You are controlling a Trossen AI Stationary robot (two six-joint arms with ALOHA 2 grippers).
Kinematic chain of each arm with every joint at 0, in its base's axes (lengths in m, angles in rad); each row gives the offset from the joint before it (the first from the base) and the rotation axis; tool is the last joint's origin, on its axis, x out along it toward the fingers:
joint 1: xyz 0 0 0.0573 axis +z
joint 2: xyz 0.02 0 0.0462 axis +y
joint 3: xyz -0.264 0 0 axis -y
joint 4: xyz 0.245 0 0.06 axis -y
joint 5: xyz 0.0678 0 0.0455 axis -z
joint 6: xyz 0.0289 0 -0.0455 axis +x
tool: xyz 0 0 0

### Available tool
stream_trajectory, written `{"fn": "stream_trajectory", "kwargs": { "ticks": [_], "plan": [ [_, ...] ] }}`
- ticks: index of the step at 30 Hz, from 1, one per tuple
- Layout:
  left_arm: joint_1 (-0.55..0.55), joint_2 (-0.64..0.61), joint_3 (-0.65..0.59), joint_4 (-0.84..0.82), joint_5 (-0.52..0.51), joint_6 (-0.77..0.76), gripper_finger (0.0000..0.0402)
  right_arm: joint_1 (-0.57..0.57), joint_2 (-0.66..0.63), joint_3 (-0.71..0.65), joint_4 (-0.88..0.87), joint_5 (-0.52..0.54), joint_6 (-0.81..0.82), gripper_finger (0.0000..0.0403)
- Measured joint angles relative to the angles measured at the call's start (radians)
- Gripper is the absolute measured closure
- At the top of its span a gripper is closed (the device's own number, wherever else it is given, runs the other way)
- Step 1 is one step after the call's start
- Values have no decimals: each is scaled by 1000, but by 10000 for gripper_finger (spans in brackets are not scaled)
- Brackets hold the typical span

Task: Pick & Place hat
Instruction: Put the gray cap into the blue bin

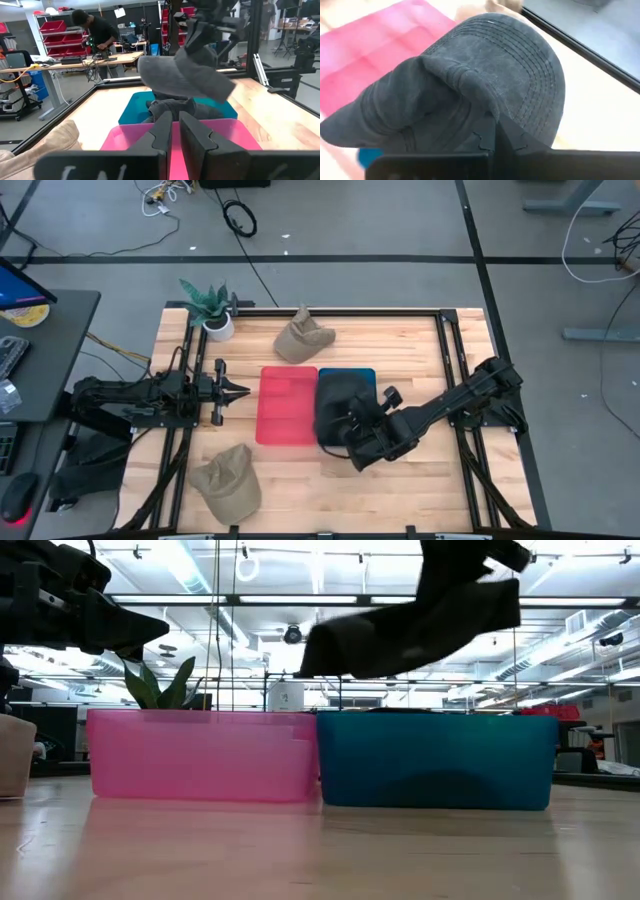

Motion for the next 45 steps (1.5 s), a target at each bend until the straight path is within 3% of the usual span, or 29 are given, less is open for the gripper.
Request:
{"fn": "stream_trajectory", "kwargs": {
  "ticks": [9,17,22,35,45],
  "plan": [
    [0,0,0,0,0,0,362,-74,0,-147,54,-52,49,403],
    [0,0,0,0,0,0,362,-190,-1,-359,479,-192,-134,403],
    [0,0,0,0,0,0,362,-252,-7,-484,652,-275,-159,403],
    [0,0,0,0,0,0,362,-279,-9,-508,624,-390,-182,401],
    [0,0,0,0,0,0,362,-229,-127,-496,579,-423,-240,362]
  ]
}}
